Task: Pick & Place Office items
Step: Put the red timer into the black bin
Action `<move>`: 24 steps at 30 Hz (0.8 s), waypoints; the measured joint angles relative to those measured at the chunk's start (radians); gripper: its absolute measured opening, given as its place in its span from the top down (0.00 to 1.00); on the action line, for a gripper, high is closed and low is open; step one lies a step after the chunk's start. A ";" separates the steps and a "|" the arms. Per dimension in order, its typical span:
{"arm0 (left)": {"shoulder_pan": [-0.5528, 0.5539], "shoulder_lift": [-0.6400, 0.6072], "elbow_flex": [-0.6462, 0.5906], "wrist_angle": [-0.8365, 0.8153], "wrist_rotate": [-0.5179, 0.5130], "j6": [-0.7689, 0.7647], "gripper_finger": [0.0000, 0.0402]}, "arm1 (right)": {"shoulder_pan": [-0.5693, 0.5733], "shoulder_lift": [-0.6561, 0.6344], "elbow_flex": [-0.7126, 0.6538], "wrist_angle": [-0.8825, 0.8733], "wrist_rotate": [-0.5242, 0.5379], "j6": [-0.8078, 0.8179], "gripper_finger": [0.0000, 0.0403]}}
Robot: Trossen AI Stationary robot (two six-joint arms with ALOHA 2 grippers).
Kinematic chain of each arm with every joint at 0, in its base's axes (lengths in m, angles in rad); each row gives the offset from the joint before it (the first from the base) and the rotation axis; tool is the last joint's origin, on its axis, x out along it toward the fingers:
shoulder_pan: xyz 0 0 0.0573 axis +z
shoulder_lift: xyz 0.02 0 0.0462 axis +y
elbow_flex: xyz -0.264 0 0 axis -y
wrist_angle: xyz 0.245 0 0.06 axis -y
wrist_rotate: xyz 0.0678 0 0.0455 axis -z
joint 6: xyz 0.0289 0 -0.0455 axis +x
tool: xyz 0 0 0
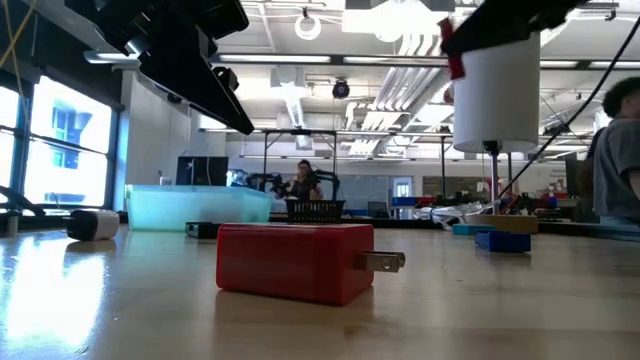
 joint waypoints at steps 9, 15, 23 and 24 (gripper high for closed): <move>0.003 0.000 0.000 0.052 0.000 0.026 0.44 | 0.143 -0.193 0.000 -0.251 0.172 0.008 0.66; 0.018 0.000 0.000 0.095 0.002 -0.004 0.44 | 0.186 -0.338 -0.015 -0.463 0.186 0.209 0.66; 0.018 0.000 0.000 0.093 0.002 0.000 0.44 | 0.142 -0.316 -0.293 -0.099 0.184 0.242 0.66; 0.016 0.000 0.000 0.095 0.002 0.000 0.44 | 0.130 -0.303 -0.344 -0.011 0.175 0.220 0.66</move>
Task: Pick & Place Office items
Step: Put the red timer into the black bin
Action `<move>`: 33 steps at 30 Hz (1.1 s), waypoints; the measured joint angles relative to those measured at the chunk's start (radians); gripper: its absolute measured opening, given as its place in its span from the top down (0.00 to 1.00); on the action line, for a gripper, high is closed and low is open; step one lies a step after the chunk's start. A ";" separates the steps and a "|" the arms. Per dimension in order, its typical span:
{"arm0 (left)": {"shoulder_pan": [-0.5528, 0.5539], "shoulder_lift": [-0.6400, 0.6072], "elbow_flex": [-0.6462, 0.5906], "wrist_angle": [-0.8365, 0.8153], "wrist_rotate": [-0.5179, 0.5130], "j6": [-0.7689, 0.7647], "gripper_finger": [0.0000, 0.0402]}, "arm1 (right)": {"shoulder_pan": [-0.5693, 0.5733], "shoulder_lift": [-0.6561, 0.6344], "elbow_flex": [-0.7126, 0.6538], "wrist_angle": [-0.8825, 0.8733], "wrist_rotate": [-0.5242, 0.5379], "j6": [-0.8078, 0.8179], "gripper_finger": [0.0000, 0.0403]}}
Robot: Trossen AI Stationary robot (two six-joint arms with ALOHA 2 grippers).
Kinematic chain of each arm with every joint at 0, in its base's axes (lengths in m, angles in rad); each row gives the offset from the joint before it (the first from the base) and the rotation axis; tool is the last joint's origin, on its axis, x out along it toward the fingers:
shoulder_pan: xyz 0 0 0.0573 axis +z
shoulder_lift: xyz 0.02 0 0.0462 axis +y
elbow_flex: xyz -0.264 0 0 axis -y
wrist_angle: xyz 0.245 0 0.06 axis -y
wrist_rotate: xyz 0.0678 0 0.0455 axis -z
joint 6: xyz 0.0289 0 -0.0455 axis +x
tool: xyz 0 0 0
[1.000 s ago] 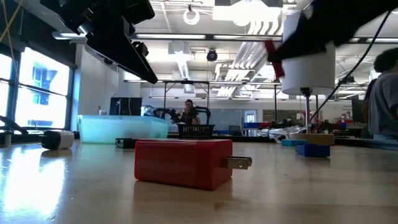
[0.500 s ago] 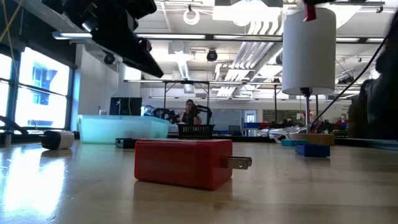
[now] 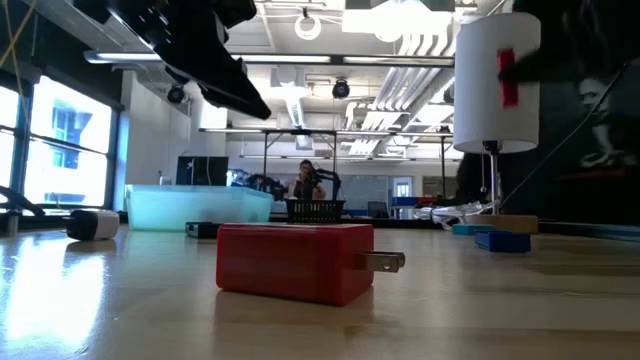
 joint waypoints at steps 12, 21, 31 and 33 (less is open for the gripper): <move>-0.003 0.000 0.000 0.083 0.005 -0.026 0.44 | -0.159 0.221 -0.246 1.320 -0.587 -0.693 0.66; 0.005 0.029 0.001 0.311 0.095 0.017 0.44 | -0.240 0.346 -0.246 1.557 -0.782 -0.800 0.66; 0.058 0.207 0.001 0.706 0.201 0.162 0.44 | -0.338 0.349 -0.245 1.693 -1.016 -0.903 0.66; 0.079 0.231 0.001 0.747 0.203 0.183 0.44 | -0.353 0.349 -0.245 1.692 -1.031 -0.905 0.66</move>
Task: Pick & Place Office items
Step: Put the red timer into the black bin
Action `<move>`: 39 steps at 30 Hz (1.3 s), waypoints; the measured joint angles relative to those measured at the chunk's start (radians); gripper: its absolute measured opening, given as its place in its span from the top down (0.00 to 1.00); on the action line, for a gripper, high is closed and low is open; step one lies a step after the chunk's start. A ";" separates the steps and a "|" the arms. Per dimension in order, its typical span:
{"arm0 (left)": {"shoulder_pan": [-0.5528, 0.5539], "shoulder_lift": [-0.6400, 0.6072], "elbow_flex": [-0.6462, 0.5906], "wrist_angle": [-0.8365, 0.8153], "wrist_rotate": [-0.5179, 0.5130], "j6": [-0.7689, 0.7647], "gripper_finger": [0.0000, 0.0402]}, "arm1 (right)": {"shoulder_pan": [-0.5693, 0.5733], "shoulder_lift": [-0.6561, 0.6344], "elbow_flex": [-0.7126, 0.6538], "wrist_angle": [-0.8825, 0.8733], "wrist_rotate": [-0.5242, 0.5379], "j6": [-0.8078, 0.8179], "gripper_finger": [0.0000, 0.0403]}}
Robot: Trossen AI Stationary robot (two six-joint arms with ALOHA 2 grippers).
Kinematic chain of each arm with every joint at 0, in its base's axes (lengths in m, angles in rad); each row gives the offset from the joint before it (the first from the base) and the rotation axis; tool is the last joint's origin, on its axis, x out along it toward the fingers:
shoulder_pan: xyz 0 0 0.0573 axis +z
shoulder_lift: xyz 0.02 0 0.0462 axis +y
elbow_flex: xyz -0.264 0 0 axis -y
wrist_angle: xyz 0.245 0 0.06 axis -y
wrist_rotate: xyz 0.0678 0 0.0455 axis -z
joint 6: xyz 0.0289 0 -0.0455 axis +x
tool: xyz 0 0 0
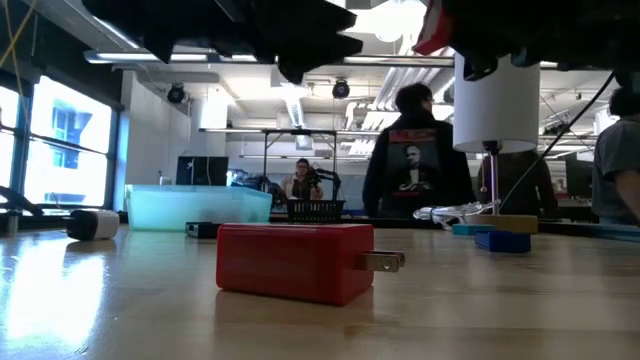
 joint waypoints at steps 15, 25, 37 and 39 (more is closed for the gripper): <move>0.124 0.052 0.000 0.169 0.194 -0.060 0.44 | -0.039 0.000 0.000 -0.014 -0.064 -0.016 0.66; 0.121 0.051 0.000 0.164 0.210 -0.055 0.44 | -0.039 0.000 0.000 -0.014 -0.065 -0.022 0.66; 0.102 0.051 0.000 0.164 0.149 -0.047 0.44 | -0.038 0.000 0.000 -0.014 -0.064 -0.021 0.66; 0.102 0.051 0.000 0.164 0.131 -0.068 0.44 | -0.038 0.000 0.000 -0.014 -0.064 -0.021 0.66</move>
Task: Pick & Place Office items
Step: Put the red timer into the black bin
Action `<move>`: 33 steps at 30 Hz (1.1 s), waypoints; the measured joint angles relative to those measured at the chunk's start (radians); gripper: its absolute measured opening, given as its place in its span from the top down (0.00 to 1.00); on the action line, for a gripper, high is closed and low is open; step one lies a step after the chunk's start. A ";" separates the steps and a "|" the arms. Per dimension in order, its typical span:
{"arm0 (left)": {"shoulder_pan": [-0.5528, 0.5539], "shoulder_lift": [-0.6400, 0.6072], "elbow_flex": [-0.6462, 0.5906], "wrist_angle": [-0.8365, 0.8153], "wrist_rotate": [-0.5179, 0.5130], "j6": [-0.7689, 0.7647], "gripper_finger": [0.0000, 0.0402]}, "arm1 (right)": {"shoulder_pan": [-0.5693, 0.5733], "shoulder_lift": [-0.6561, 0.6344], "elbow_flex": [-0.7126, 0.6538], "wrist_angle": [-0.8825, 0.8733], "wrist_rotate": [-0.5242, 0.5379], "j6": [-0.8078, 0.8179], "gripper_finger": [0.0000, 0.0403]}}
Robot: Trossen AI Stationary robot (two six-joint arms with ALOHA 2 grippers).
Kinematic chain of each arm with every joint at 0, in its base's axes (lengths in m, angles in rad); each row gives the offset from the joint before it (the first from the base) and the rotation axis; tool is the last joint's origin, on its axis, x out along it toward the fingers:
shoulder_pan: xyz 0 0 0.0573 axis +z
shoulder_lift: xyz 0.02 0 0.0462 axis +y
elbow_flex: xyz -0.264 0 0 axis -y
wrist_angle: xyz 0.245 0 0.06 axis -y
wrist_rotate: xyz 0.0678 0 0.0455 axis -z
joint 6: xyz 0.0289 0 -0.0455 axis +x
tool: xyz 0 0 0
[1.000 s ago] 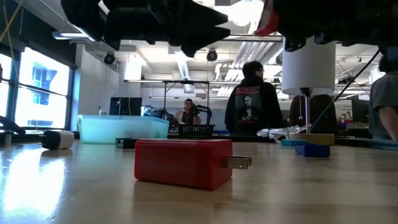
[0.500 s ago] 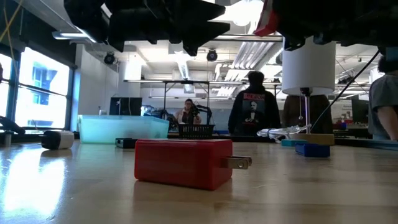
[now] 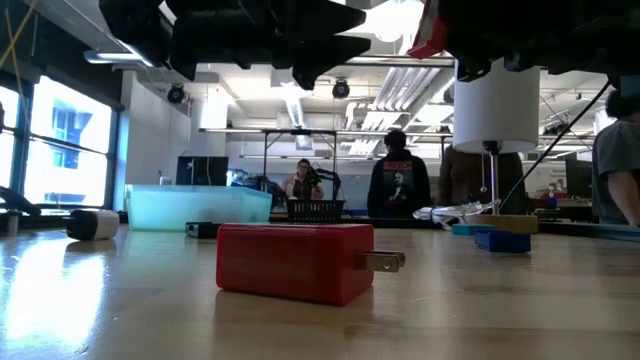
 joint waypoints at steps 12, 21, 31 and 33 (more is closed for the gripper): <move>-0.014 0.001 0.000 0.019 -0.007 -0.119 0.44 | 0.000 0.000 0.016 0.035 -0.026 -0.028 0.66; -0.015 0.073 0.000 0.250 0.142 -0.189 0.44 | -0.007 0.000 0.129 -0.065 -0.137 -0.085 0.66; -0.017 0.120 0.000 0.335 0.198 -0.248 0.44 | -0.014 0.000 0.211 -0.138 -0.139 -0.197 0.66; -0.024 0.120 0.000 0.338 0.198 -0.249 0.44 | -0.017 0.000 0.219 -0.142 -0.138 -0.225 0.66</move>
